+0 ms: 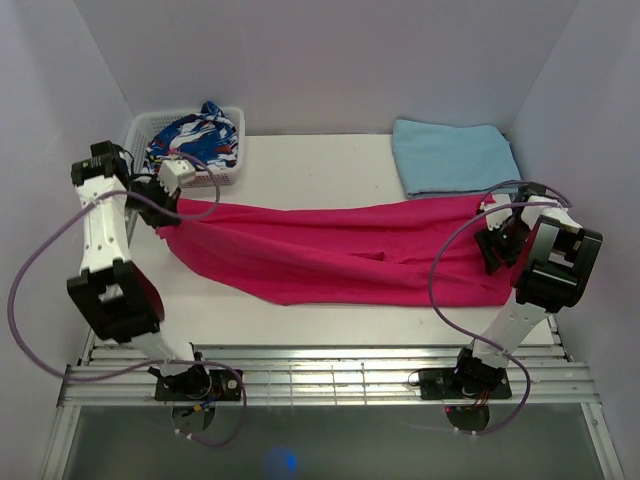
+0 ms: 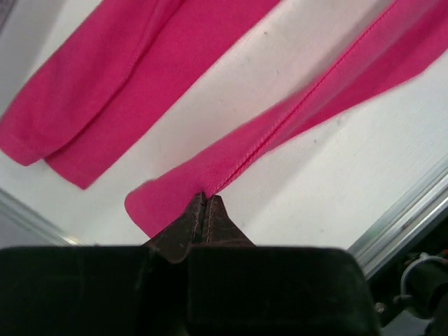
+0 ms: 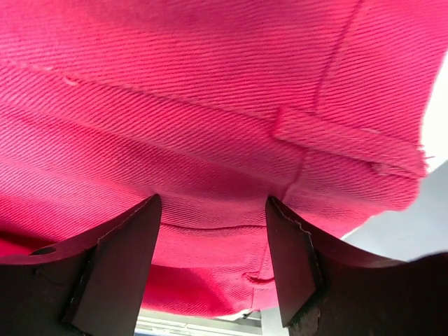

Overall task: Fold and stack the trousers
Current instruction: Flatten the trousers out

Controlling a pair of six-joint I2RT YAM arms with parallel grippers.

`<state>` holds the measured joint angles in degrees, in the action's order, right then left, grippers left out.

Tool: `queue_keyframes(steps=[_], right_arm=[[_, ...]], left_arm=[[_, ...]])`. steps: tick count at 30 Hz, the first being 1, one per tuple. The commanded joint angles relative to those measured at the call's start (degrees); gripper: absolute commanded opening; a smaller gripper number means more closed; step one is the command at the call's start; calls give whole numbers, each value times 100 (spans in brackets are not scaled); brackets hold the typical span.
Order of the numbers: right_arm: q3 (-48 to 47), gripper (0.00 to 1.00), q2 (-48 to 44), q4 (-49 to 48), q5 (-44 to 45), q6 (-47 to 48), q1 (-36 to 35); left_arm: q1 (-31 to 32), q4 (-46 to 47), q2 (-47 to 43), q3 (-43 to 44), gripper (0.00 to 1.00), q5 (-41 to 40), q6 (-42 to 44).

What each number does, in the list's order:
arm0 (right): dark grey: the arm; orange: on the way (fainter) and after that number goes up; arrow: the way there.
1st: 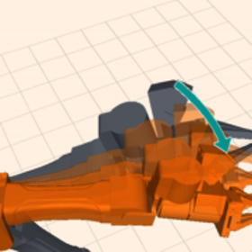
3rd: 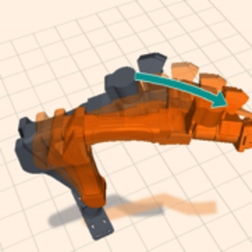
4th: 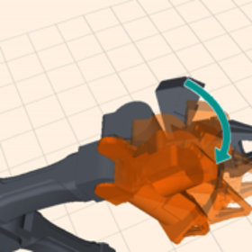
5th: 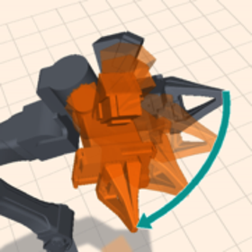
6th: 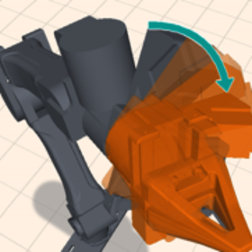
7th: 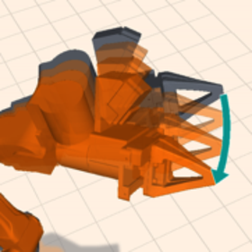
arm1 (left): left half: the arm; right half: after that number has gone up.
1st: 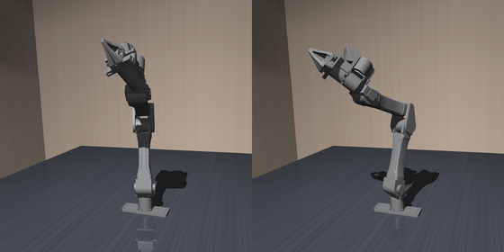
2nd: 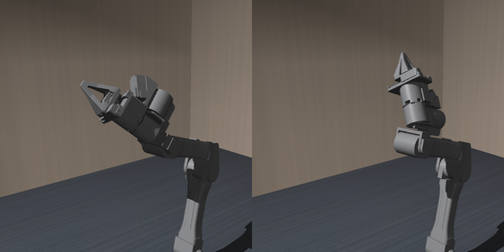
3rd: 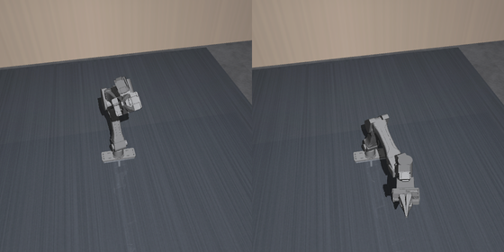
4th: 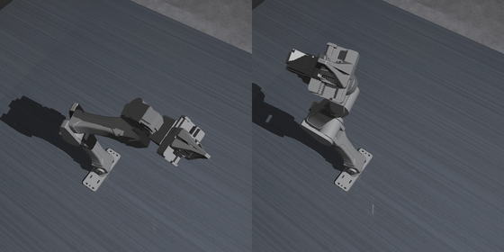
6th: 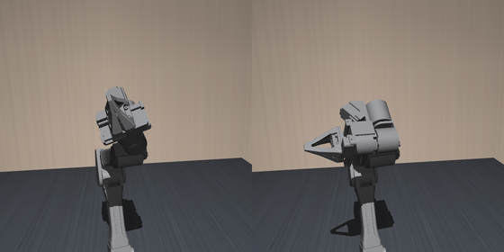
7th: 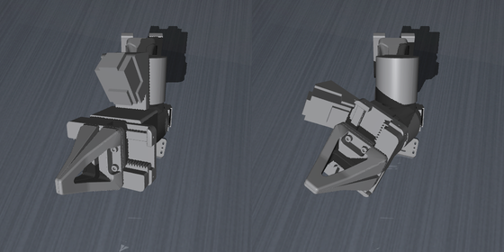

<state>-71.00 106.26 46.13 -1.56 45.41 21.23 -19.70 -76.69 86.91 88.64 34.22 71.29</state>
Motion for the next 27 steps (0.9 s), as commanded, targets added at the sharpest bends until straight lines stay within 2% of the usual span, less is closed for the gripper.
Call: queue_keyframes(steps=[1,2,3,6,8,9,12,16,17,21,22,24,26,27], right_arm=[[-326,67,105,-342,130,91,47],[-414,67,123,-315,130,74,47],[-449,67,132,-289,130,56,47],[-564,67,141,-245,139,30,39],[-599,66,123,-236,139,30,39],[-625,64,123,-219,278,38,39],[-722,63,106,-149,218,38,39],[-819,63,185,45,218,82,39],[-801,62,185,63,218,108,47],[-643,61,-78,247,-168,407,65],[-626,60,-253,361,-212,494,74],[-590,60,-429,580,-493,855,126],[-547,60,-649,869,-590,1074,135],[-468,59,-711,932,-626,1276,144]], left_arm=[[2,-338,1851,1438,0,5,-2142],[2,-277,2238,1802,0,110,-2467],[19,28,2912,2128,0,155,-3184],[212,486,4021,3332,0,-72,-4154],[309,549,4446,4045,0,-135,-4359],[318,549,4640,4160,0,-91,-4412],[327,654,4493,4039,0,129,-4141],[327,926,3589,3486,0,305,-3324],[292,997,3100,3345,0,401,-2905],[283,1243,1840,2362,0,490,-1823],[283,1200,1594,1872,0,516,-1542],[195,955,734,1273,0,673,-427],[108,805,40,105,0,613,487],[64,787,-677,-299,0,525,1222]])
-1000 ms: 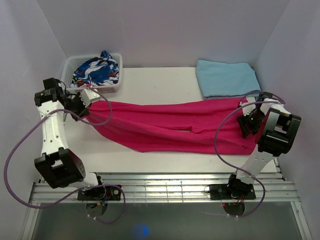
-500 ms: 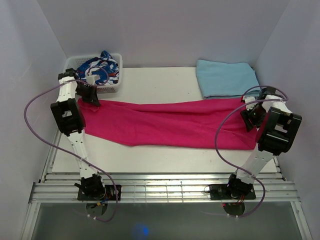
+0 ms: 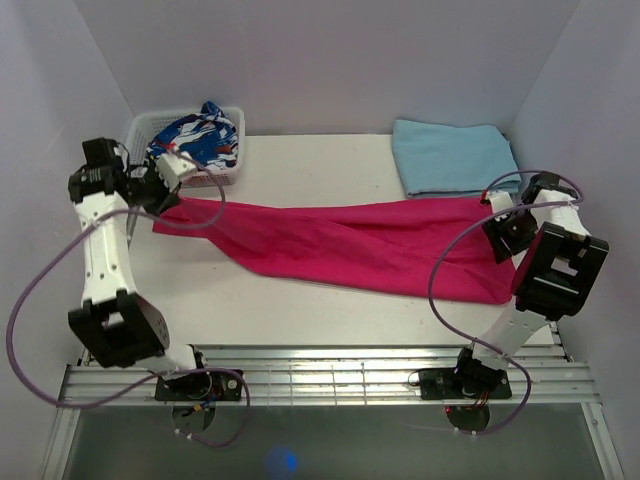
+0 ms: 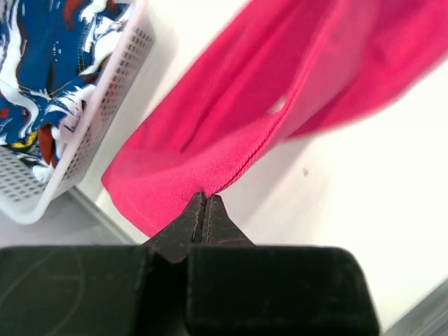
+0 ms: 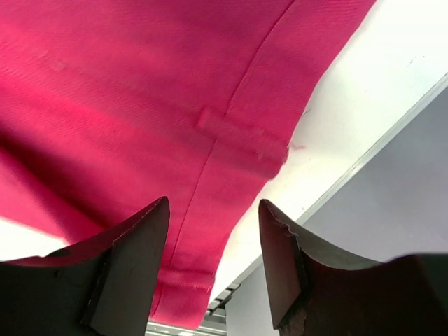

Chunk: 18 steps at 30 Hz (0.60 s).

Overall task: Fold and stack the trousers
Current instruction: Flatten the trousers out

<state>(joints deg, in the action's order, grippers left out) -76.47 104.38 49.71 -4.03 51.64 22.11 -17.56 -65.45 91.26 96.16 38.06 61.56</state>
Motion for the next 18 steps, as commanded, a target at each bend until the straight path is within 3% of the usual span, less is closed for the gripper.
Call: queue_keyframes(steps=[1,4,8,14,18], right_arm=[[149,59,-646,609,-362,733,57],[518,59,-874,741,-344,1163,92],[1071,59,-1051,820,-160,1656,118],[1678,54,-990,830,376,2305,267],[1697,46,-814,627,807,2474,565]], left_arm=[[-203,-363,-1468,-1456,0,53,2568],[-414,-618,-2661,-2845,0,-535,3893],[-616,-689,-3447,-4322,0,-1625,4461],[-1195,-303,-3344,-5361,0,-2303,4303],[-1636,573,-2975,-5660,0,-2575,4338]])
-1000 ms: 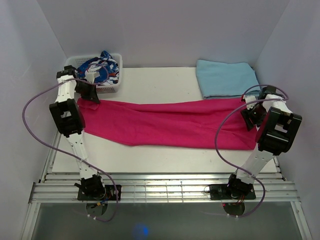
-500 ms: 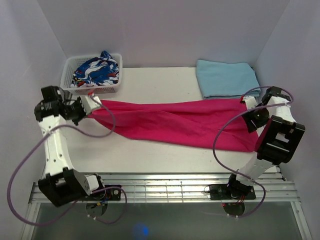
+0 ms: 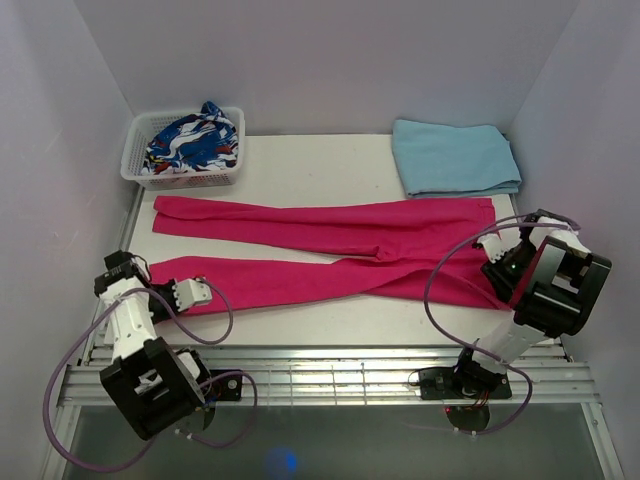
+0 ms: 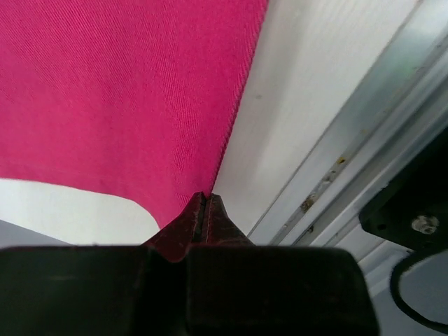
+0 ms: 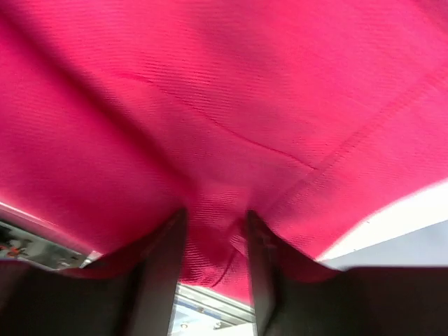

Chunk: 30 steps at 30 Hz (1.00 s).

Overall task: Fold and stack the trousers
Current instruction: Flatten the trousers out

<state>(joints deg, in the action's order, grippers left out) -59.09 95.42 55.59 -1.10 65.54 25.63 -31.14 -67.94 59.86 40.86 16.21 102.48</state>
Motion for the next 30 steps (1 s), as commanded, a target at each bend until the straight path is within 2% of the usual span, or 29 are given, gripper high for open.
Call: queue_keyframes(steps=[1,3,6,7,9,10,11,12,14,16,18,20,23,24,25,27,30], right_arm=[[-93,42,187,5,532,1084,276],[-252,40,301,-31,620,1119,442],[-410,49,399,275,655,1416,627],[-428,59,303,355,629,1540,680],[-358,70,110,251,664,1768,785],[-323,93,-144,207,690,2074,829],[-296,91,-268,128,682,2199,908],[-296,90,-400,66,595,2305,952],[-497,90,-603,-13,463,2376,1014],[-1057,90,-533,300,129,2227,1014],[-1533,90,-376,513,-510,1789,980],[-2234,93,-24,776,-759,1089,822],[-2808,100,459,996,-1110,313,602],[-2862,100,530,1006,-1251,-98,427],[-2854,92,626,971,-1295,-294,330],[-2609,83,627,709,-1366,-750,22],[-2022,74,566,104,-1244,-1112,-426]], left_arm=[[-401,1053,263,-218,0,-477,281],[-744,1754,656,-219,0,-496,360],[-1087,2240,1184,123,0,-355,335],[-1114,2233,1534,263,0,-346,308],[-1149,2015,1792,650,0,-224,299],[-1149,1952,1915,738,0,-154,386],[-1158,1882,1925,826,0,-40,448],[-1158,1803,1907,853,9,31,510],[-1167,1688,1794,932,19,241,537],[-1202,1215,1732,1230,34,645,589],[-1202,593,1617,1494,53,918,519],[-1202,213,1547,1907,70,1252,397],[-1202,-306,1476,2460,72,1551,160],[-1202,-412,1529,2601,73,1648,-155],[-1202,-395,1581,2829,73,1745,-332],[-1193,-212,1826,2918,75,1965,-727],[-1001,578,2143,2787,73,1905,-1464]])
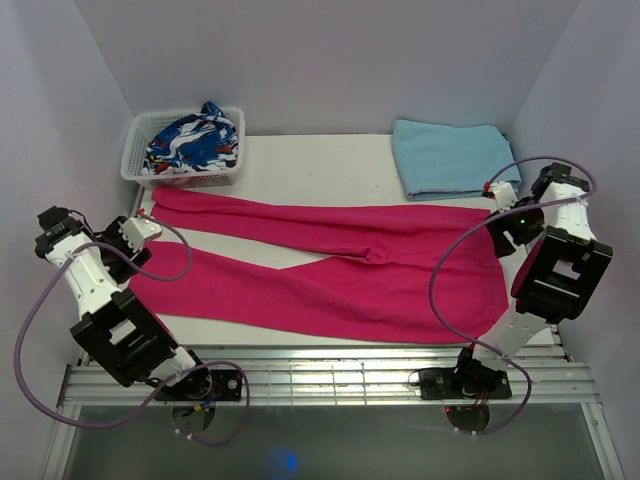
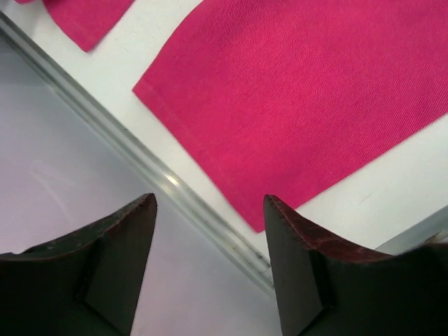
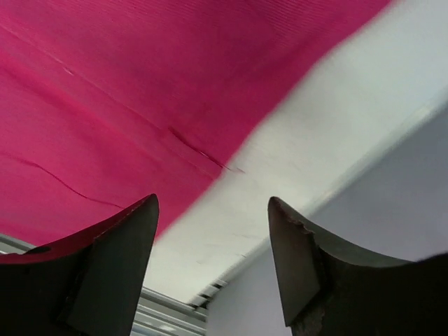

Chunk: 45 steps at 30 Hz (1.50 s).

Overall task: Fold and stack the trousers
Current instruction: Flatten the trousers out

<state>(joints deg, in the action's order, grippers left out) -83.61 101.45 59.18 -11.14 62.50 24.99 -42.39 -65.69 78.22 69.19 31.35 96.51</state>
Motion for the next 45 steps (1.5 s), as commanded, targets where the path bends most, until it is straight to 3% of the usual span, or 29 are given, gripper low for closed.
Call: queue_keyframes(steps=[1,4,11,20,26,29,32,37,40,45], right_arm=[[582,68,-46,-423,-205,-1079,-459],[952,59,-29,-942,-117,-1476,-732],[1321,45,375,-1672,366,-1847,-917],[1910,40,578,-2516,1491,-1794,-769],[1858,37,718,-2675,1896,-1574,-373],[1831,36,692,-2640,1826,-1382,-276],[1770,38,596,-2447,1519,-1154,-258],[1471,42,455,-2016,929,-836,-311],[1243,47,288,-1761,631,-608,-337],[515,48,95,-1287,-45,-686,-355]], left_arm=[[213,529,596,-98,71,311,-1436],[416,812,1054,-116,59,169,-2177],[592,1699,1776,-765,46,-647,-2918],[320,1692,1557,-1864,30,-1948,-2691],[-128,1515,1082,-2190,27,-2432,-2286],[-208,1480,924,-2085,39,-2126,-2233],[-156,1026,906,-1647,52,-1283,-2277],[20,171,809,-349,59,674,-2434],[222,214,1054,504,61,1292,-2847],[933,1188,1819,1105,60,1277,-3383]])
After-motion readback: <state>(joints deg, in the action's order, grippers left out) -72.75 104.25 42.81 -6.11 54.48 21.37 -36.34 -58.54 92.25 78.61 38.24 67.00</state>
